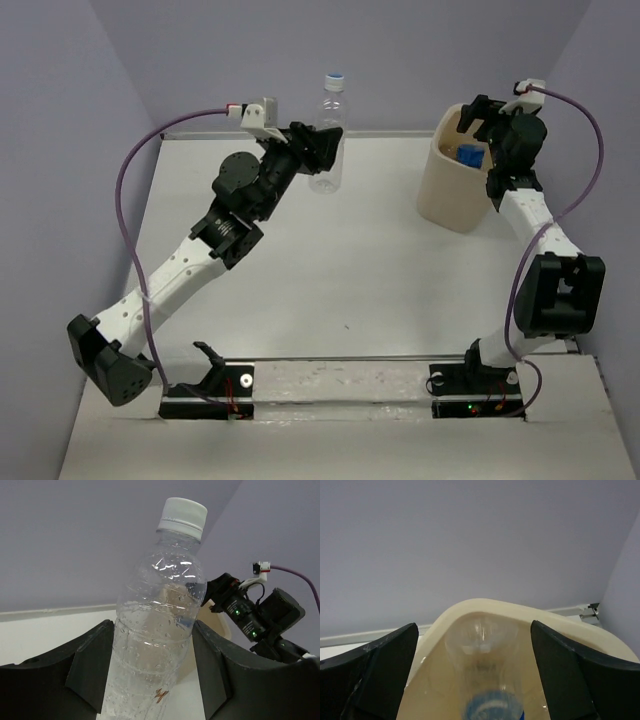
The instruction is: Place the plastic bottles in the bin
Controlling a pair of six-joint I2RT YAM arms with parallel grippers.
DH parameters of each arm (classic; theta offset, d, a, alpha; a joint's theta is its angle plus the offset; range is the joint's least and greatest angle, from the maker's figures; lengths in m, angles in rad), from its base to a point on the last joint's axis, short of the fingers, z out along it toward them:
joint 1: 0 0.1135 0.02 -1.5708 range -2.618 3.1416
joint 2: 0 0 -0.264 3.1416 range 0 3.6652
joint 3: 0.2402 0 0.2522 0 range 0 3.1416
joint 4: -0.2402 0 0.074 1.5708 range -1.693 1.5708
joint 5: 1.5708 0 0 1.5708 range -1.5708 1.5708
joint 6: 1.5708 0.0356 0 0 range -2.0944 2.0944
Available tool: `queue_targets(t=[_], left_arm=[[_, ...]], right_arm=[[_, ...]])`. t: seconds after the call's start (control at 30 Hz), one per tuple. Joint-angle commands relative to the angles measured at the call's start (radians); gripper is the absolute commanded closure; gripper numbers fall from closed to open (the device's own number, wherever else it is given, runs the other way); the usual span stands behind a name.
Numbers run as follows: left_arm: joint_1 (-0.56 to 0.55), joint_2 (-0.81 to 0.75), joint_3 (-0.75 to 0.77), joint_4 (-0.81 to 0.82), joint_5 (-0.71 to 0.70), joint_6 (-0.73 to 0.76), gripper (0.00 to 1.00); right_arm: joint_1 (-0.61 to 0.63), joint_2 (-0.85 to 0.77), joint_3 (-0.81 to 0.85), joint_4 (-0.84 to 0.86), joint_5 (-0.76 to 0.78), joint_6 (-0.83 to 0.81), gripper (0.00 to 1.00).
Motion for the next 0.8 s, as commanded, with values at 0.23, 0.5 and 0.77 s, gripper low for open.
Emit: queue_targets(t=[0.23,0.5,0.77], left_arm=[[-0.037,0.372,0.39,0.309,0.133,-0.042,0.73],[-0.076,0.69,0.718,0.369,0.248,-0.099,0.72],[-0.108,0.985,1.114,0.42,0.259,-0.108,0.67]], right_arm=[[0.007,-0.466,-0.113,-0.161,-0.037,0.33,0.65],[0.019,-0.839,-0.458,-0.184,-0.21,0.529,1.0],[0.082,-1.085,-0.468,-0.455,-0.264,0.431,1.0]])
